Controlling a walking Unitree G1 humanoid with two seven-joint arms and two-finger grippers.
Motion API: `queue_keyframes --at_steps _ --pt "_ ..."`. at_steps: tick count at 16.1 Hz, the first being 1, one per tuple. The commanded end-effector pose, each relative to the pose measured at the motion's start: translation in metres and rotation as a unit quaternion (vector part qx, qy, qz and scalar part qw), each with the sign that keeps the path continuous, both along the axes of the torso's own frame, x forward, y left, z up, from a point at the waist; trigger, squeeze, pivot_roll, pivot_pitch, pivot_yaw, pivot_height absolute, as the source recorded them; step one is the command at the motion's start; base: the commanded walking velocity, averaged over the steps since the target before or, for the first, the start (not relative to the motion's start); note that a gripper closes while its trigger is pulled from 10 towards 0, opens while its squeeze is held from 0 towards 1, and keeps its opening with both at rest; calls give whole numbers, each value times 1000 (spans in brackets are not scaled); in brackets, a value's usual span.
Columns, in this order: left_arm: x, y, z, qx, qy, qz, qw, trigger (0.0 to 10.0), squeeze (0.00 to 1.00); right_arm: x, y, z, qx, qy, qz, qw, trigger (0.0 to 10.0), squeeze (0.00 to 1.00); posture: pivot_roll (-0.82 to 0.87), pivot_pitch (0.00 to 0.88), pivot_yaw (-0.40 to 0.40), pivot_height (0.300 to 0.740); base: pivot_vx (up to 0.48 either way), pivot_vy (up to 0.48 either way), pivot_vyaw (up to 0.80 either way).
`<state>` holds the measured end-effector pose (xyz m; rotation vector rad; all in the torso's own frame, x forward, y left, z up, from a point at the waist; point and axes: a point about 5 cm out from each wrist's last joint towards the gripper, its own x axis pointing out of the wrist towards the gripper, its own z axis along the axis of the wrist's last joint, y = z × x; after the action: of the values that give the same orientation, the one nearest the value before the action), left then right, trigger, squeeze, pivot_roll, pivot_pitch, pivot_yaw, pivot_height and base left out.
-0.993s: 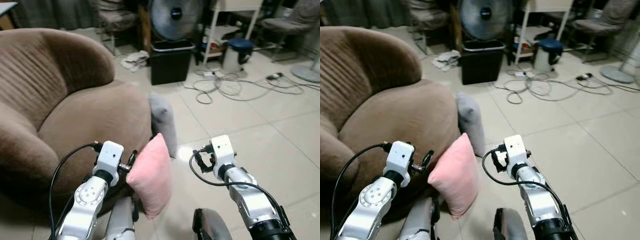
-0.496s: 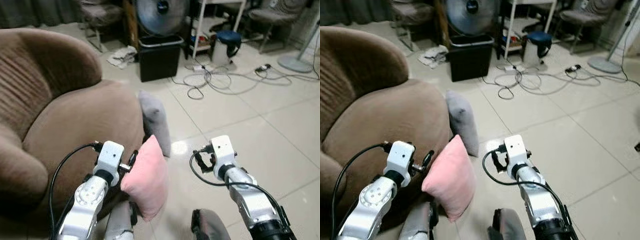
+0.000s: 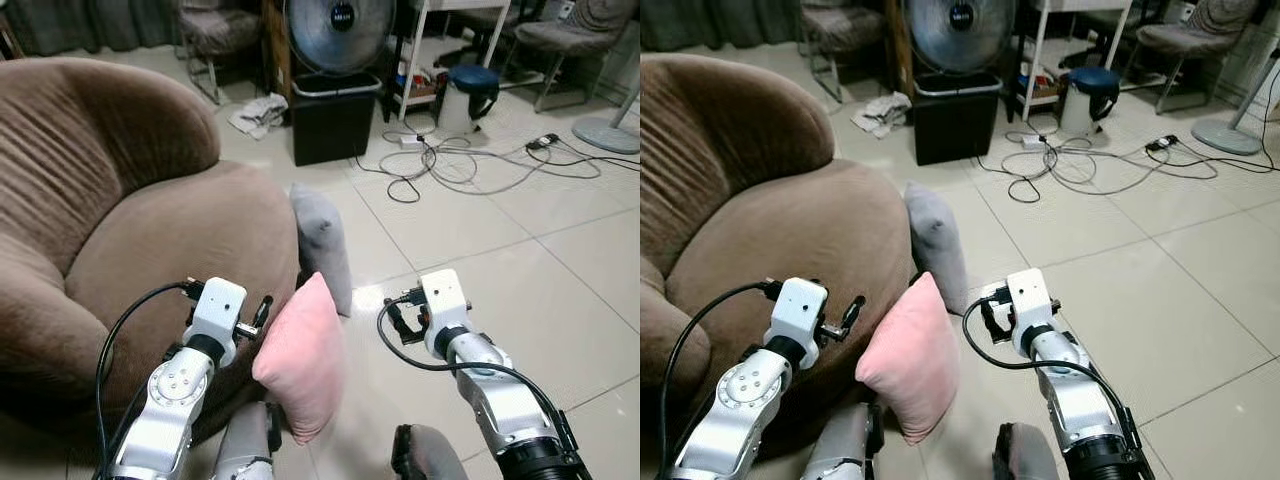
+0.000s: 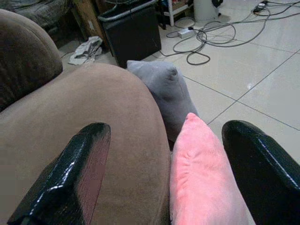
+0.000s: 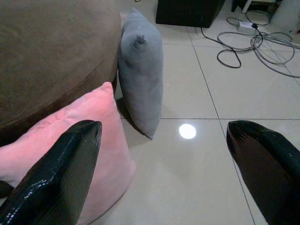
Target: Move the pillow to the sofa from floor
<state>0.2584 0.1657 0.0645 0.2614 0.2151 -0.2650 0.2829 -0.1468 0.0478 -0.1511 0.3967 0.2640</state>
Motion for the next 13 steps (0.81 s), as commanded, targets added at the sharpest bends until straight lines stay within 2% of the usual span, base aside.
queue_keyframes --at_steps 1,4,7,10,13 --pt "3 1 0 4 3 1 1000 10000 0 3 -1 2 -2 -5 2 1000 10000 0 40 0 -4 607 0 0 0" --pt "4 1 -3 7 7 1 1000 10000 0 6 0 3 -4 -3 4 1000 10000 0 39 0 -3 607 0 0 0" --pt "4 -4 -3 2 3 0 1000 10000 0 9 -1 4 -7 -2 8 1000 10000 0 36 0 -18 582 0 0 0" --pt "0 -7 -6 0 4 0 1000 10000 0 7 -5 6 -11 -3 9 1000 10000 0 37 0 -34 562 0 0 0" --pt "-3 -7 -7 9 6 -7 1000 10000 0 9 -12 6 -16 -3 3 1000 10000 0 59 0 -37 562 0 0 0"
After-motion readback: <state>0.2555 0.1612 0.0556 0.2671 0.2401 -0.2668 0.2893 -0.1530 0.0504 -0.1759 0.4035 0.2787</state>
